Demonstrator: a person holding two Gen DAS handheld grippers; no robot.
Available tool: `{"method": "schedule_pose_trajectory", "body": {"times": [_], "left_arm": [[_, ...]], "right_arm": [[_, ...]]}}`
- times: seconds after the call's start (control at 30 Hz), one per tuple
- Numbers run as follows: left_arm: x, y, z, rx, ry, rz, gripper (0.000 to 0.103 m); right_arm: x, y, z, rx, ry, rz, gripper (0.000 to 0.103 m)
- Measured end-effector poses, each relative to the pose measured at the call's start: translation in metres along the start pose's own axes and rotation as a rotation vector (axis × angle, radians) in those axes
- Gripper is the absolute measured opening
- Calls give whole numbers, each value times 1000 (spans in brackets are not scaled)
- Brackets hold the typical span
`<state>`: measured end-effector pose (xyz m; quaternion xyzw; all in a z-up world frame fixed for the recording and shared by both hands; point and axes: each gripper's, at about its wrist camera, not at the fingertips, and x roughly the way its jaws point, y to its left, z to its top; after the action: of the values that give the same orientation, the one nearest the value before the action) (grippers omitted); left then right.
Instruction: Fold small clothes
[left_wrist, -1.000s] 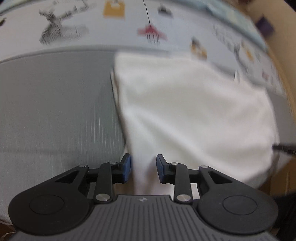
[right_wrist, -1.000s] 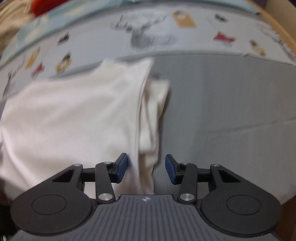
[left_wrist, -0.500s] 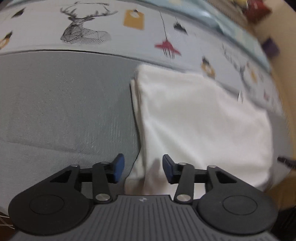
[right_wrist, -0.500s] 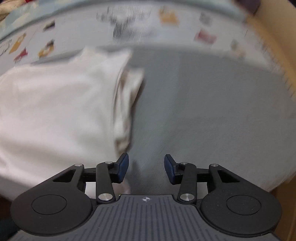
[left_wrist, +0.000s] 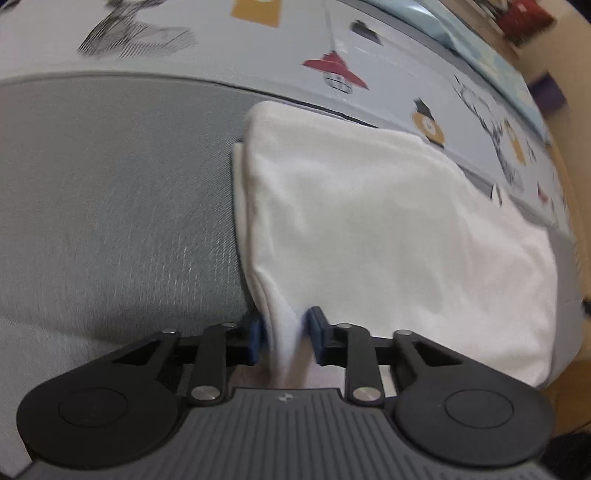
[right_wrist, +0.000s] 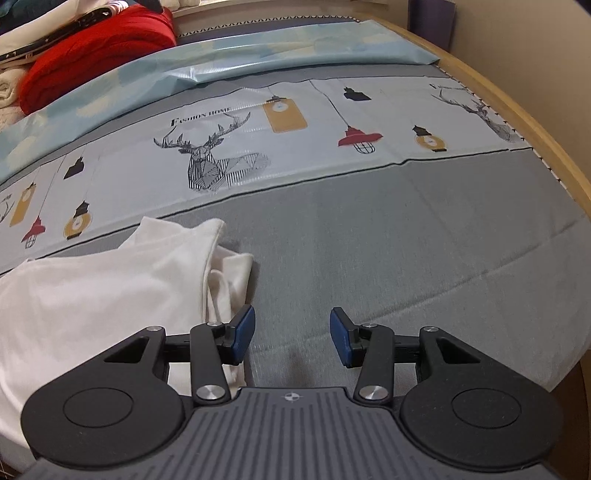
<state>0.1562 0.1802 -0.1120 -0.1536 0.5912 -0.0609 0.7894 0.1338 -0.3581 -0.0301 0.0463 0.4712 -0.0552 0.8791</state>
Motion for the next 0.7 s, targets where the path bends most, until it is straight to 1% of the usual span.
{"method": "schedule_pose_trajectory", "body": {"times": [0.03, 0.13, 0.2, 0.23, 0.27, 0.33, 0.37, 0.4, 0.43, 0.5, 0.53, 0.6, 0.7], "left_arm": [[-2, 2, 0, 3, -1, -1, 18], [-16, 9, -1, -15, -28, -6, 8], [-31, 12, -3, -4, -68, 44, 7], [-39, 13, -5, 11, -86, 101, 7], [-44, 13, -9, 39, -94, 179, 7], [-50, 13, -14, 100, -89, 352, 7], [-53, 12, -17, 126, -86, 413, 7], [-56, 12, -18, 135, -88, 448, 7], [-62, 12, -17, 126, -97, 449, 6], [-78, 12, -13, 79, -129, 369, 6], [-85, 9, -10, 50, -150, 308, 6], [-99, -6, -3, -2, -186, 150, 6], [-106, -46, 2, -2, -204, -29, 6]], "right_arm": [[1, 1, 2, 1, -1, -2, 47], [3, 6, 8, 16, -9, -10, 47], [4, 10, 13, 38, -13, -11, 47], [5, 13, 16, 54, -17, -8, 47], [5, 15, 19, 68, -21, -2, 47], [5, 23, 22, 94, -26, 17, 47], [6, 27, 22, 99, -25, 23, 47], [7, 32, 22, 98, -21, 33, 47], [8, 36, 21, 90, -16, 40, 47], [8, 46, 19, 63, -9, 52, 47], [7, 50, 18, 45, -10, 60, 47], [4, 53, 17, 19, -17, 68, 47], [1, 50, 18, 17, -21, 75, 47]]}}
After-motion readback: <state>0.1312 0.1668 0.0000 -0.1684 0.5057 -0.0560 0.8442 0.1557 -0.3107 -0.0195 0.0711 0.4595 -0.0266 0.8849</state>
